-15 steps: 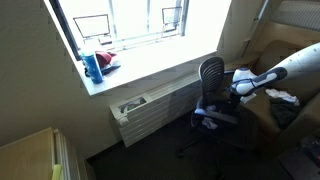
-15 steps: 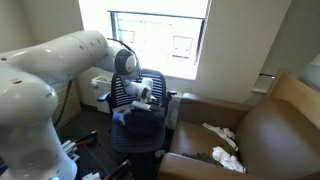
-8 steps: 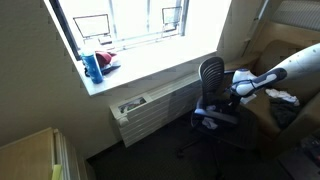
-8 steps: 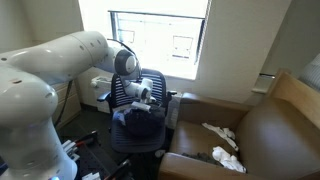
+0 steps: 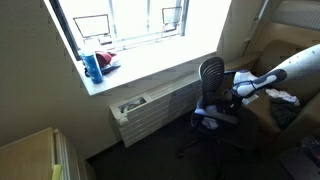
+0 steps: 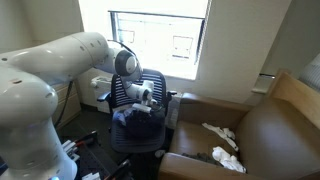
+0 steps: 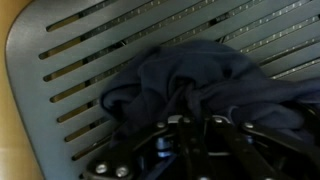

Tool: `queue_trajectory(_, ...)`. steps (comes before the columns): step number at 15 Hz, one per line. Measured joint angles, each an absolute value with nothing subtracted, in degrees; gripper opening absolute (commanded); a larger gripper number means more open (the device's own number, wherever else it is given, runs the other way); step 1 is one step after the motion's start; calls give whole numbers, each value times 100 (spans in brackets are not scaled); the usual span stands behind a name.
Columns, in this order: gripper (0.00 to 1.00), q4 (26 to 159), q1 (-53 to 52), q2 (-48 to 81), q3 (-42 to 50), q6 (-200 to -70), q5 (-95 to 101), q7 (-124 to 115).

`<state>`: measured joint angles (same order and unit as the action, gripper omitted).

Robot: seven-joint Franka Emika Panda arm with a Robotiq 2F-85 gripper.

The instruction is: Remove the black clothing from the chair and place it on the sofa

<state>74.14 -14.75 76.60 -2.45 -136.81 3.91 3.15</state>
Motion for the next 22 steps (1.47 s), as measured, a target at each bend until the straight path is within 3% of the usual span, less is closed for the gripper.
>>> queue_trajectory(7,3,8779,-2469,6106,1072,-13929,1151,-1597)
queue_trajectory(16,3,11063,-4955,3941,2611,-13735,2356,-5772)
queue_trajectory(17,11,11337,-5162,3682,2673,-13731,2543,-6219)
queue_trajectory(20,11,11429,-5059,3509,2440,-13666,2722,-6437)
queue_trajectory(21,3,11395,-4984,3560,2412,-13670,2725,-6435)
queue_trajectory(22,3,11380,-4946,3595,2409,-13672,2727,-6434)
